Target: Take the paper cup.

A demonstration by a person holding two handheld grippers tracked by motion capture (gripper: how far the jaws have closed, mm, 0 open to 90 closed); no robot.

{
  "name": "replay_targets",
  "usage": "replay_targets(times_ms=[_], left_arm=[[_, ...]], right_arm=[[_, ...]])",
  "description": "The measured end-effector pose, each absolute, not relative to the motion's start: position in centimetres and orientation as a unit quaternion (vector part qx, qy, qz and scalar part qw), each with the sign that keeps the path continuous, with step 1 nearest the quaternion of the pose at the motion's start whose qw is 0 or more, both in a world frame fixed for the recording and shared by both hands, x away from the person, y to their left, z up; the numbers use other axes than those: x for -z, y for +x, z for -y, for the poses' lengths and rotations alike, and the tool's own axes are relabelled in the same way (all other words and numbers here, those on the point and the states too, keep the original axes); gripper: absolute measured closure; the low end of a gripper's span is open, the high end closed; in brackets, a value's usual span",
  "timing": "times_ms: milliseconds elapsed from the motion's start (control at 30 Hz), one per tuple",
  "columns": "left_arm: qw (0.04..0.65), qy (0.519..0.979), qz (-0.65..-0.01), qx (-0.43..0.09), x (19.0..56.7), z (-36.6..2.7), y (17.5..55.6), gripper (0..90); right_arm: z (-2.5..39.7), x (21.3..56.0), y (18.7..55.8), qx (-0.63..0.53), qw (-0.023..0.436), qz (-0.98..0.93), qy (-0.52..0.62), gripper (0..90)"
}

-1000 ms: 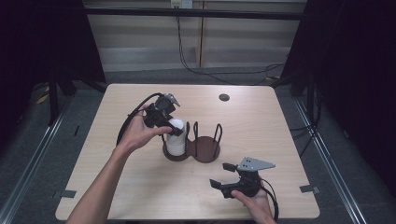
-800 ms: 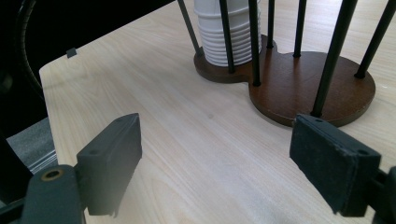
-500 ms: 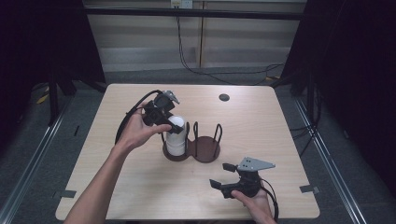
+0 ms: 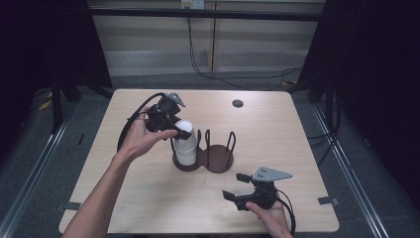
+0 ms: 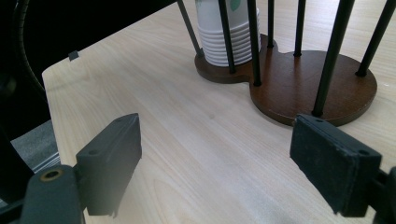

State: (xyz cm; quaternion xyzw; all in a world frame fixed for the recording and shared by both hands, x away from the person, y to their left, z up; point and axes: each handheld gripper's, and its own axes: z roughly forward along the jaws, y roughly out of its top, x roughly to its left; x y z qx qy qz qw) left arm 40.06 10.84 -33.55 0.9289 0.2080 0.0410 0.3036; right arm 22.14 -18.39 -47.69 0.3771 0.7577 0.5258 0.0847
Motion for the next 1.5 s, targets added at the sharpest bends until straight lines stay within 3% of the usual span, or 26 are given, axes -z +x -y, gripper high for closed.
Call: replay_targets(times_ms=[1500], left_arm=[[0.412,0.884,-0.214,-0.058,30.1,-13.8,38.5,37.3]], right_arm=[[18.3,47.7,22.2,-0.526,0.082,-0.757,0.379,15.6]])
